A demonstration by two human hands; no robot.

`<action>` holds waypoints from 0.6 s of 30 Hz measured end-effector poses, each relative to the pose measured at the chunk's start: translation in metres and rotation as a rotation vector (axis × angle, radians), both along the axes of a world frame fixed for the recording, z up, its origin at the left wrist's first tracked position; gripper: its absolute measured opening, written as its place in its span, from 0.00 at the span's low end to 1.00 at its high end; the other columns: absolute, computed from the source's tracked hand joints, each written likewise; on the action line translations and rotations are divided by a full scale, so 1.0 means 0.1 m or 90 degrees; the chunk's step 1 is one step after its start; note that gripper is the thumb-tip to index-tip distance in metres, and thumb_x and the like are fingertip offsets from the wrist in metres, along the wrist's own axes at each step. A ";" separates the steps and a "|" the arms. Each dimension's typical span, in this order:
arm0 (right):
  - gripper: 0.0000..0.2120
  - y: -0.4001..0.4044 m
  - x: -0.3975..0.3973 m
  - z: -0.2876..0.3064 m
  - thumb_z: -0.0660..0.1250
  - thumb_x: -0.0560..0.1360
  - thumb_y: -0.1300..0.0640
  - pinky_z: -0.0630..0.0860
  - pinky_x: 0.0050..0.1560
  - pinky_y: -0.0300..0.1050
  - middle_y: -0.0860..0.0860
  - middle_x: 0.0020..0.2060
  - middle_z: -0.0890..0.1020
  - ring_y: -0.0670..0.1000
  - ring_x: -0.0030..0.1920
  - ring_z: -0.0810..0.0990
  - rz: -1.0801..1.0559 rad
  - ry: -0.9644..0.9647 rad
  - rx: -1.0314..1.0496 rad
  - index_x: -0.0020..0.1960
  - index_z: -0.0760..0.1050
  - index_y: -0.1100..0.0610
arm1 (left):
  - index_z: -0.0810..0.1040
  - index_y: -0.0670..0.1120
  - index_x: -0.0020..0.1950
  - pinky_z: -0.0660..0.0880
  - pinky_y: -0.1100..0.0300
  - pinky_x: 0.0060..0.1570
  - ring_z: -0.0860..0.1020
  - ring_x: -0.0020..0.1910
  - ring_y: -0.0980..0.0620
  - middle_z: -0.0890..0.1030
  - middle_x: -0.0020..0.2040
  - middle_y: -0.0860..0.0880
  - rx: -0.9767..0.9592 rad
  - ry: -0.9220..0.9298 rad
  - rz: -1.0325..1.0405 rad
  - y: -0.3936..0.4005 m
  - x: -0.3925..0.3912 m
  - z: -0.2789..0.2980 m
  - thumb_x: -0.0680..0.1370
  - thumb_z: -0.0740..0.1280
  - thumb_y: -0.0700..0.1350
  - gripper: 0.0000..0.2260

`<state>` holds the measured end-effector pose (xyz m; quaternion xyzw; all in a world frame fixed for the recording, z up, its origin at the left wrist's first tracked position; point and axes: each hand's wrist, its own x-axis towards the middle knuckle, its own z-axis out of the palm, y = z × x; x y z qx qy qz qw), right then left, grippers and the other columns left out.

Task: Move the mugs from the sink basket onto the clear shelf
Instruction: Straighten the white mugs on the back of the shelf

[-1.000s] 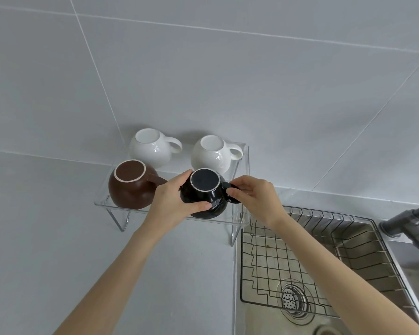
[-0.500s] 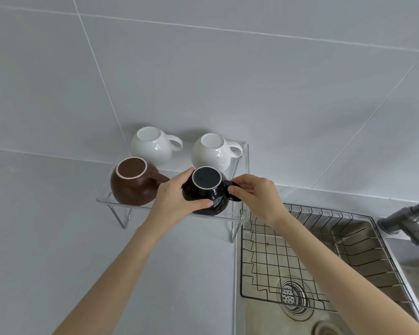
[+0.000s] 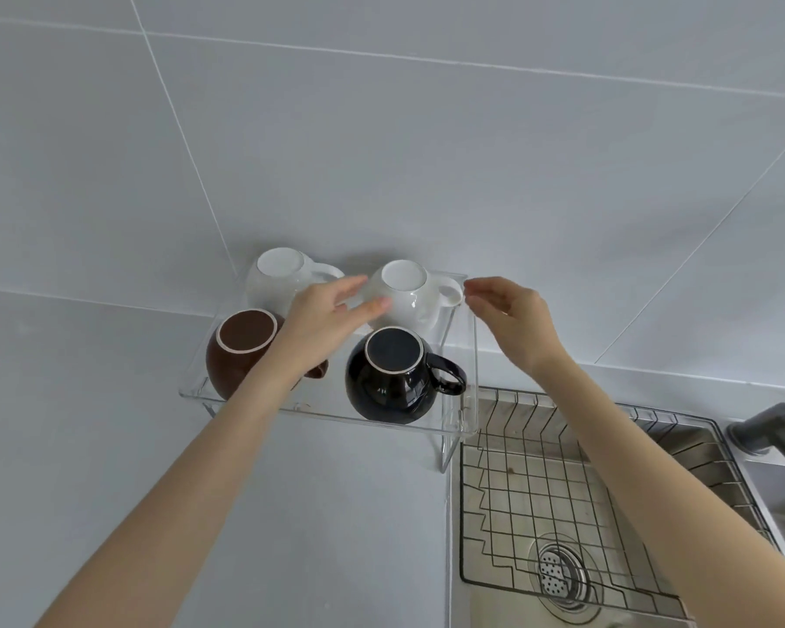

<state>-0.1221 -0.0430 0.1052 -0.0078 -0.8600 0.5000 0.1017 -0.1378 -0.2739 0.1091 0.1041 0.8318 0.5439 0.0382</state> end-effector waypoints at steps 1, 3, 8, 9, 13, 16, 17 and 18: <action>0.11 0.01 -0.09 -0.01 0.64 0.74 0.64 0.70 0.48 0.22 0.52 0.51 0.82 0.47 0.50 0.79 -0.006 0.003 0.014 0.55 0.77 0.59 | 0.70 0.47 0.66 0.65 0.63 0.58 0.71 0.63 0.56 0.73 0.67 0.48 -0.005 -0.010 -0.002 0.03 -0.09 0.02 0.69 0.69 0.57 0.28; 0.12 0.03 -0.25 -0.05 0.63 0.74 0.65 0.70 0.49 0.25 0.55 0.53 0.82 0.49 0.52 0.79 -0.017 -0.005 0.032 0.57 0.76 0.60 | 0.72 0.46 0.64 0.66 0.64 0.55 0.72 0.61 0.55 0.76 0.63 0.49 -0.037 -0.031 0.007 0.11 -0.25 0.03 0.70 0.69 0.56 0.26; 0.17 -0.03 -0.48 -0.16 0.65 0.73 0.64 0.69 0.58 0.36 0.58 0.57 0.80 0.54 0.56 0.78 0.009 -0.057 0.066 0.61 0.73 0.61 | 0.79 0.49 0.45 0.69 0.64 0.42 0.76 0.45 0.52 0.81 0.44 0.51 -0.064 -0.027 -0.018 0.24 -0.42 -0.08 0.67 0.72 0.51 0.10; 0.17 -0.04 -0.50 -0.18 0.66 0.73 0.64 0.69 0.59 0.38 0.58 0.56 0.80 0.54 0.57 0.78 0.016 -0.059 0.081 0.61 0.73 0.60 | 0.79 0.49 0.48 0.70 0.65 0.44 0.77 0.47 0.53 0.82 0.46 0.51 -0.062 -0.019 -0.016 0.25 -0.44 -0.10 0.66 0.74 0.49 0.12; 0.14 -0.02 -0.55 -0.18 0.66 0.71 0.65 0.72 0.54 0.35 0.58 0.51 0.84 0.53 0.50 0.81 0.024 -0.043 0.094 0.57 0.77 0.60 | 0.78 0.46 0.52 0.73 0.54 0.53 0.78 0.49 0.49 0.81 0.47 0.49 -0.083 0.009 0.013 0.29 -0.47 -0.13 0.64 0.76 0.44 0.18; 0.13 0.00 -0.53 -0.18 0.67 0.70 0.66 0.70 0.47 0.29 0.58 0.49 0.84 0.48 0.45 0.79 0.019 -0.034 0.079 0.55 0.79 0.61 | 0.79 0.43 0.52 0.73 0.44 0.57 0.79 0.52 0.42 0.83 0.51 0.41 -0.098 -0.003 -0.001 0.29 -0.51 -0.11 0.62 0.76 0.43 0.20; 0.13 0.00 -0.52 -0.18 0.68 0.70 0.66 0.71 0.47 0.30 0.58 0.48 0.84 0.48 0.44 0.79 0.021 -0.035 0.075 0.54 0.79 0.61 | 0.79 0.42 0.51 0.73 0.42 0.57 0.79 0.51 0.42 0.82 0.51 0.39 -0.106 -0.006 -0.006 0.28 -0.52 -0.10 0.61 0.76 0.44 0.20; 0.13 0.00 -0.52 -0.18 0.68 0.70 0.65 0.72 0.48 0.31 0.58 0.48 0.85 0.47 0.44 0.79 0.020 -0.038 0.074 0.54 0.79 0.60 | 0.78 0.40 0.50 0.73 0.41 0.57 0.79 0.51 0.41 0.82 0.51 0.37 -0.113 -0.007 -0.010 0.27 -0.54 -0.10 0.61 0.76 0.44 0.20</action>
